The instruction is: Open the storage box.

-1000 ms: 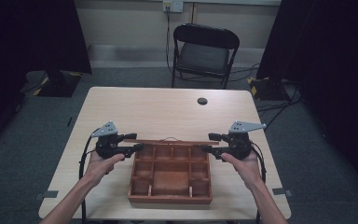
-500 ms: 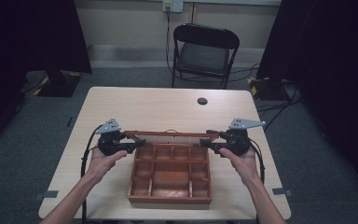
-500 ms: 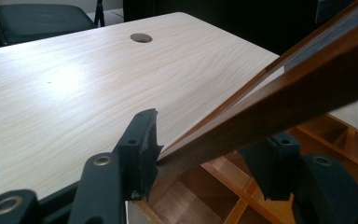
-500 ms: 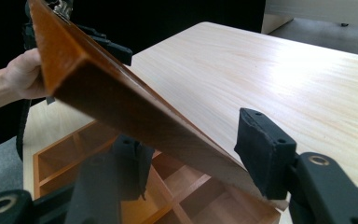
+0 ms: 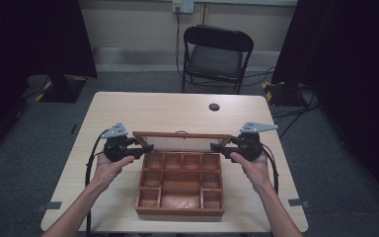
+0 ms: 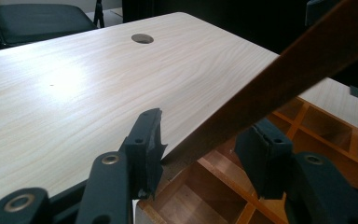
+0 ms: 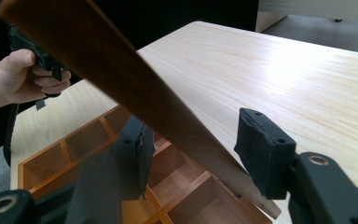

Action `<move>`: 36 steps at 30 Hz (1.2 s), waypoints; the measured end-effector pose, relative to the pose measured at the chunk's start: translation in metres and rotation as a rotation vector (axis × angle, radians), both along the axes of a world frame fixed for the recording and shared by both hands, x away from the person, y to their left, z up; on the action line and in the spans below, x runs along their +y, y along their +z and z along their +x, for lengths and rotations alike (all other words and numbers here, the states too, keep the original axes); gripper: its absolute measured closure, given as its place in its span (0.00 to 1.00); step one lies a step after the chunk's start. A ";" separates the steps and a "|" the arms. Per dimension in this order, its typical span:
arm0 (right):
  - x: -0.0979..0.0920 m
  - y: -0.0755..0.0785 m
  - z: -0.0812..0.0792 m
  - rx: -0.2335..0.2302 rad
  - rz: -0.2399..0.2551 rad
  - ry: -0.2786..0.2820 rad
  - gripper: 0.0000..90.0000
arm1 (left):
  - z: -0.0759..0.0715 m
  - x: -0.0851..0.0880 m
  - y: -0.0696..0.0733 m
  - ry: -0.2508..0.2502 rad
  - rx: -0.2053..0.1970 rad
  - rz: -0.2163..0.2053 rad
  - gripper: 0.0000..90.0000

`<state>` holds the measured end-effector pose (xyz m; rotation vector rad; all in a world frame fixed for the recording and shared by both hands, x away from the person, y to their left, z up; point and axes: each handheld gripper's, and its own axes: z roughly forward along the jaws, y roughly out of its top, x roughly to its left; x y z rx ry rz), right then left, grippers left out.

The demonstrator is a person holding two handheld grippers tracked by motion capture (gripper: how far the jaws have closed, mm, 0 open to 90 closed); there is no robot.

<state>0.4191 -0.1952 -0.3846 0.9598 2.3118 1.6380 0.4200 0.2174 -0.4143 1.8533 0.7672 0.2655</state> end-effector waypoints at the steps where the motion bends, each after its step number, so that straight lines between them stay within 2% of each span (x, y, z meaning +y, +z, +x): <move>1: 0.000 -0.001 0.001 0.000 0.000 -0.003 0.52 | 0.001 0.000 0.000 0.003 0.001 -0.003 0.57; 5: 0.001 -0.004 0.004 0.004 -0.021 -0.016 0.51 | 0.003 0.001 0.000 0.001 -0.005 0.002 0.58; 8: 0.003 -0.009 0.006 0.004 -0.068 -0.023 0.47 | 0.005 0.001 0.000 0.000 -0.003 -0.003 0.59; 18: 0.001 -0.022 0.013 0.036 -0.055 -0.040 0.49 | 0.009 0.001 -0.002 0.009 0.005 -0.012 0.60; 20: 0.000 -0.024 0.015 0.044 -0.057 -0.044 0.50 | 0.011 0.001 -0.004 0.005 0.008 0.007 0.60; 29: -0.001 -0.027 0.020 0.043 -0.059 -0.057 0.58 | 0.015 -0.001 -0.008 0.015 0.017 0.008 0.60; 36: 0.001 -0.033 0.025 0.050 -0.059 -0.059 0.58 | 0.018 -0.001 -0.011 0.022 0.018 0.011 0.61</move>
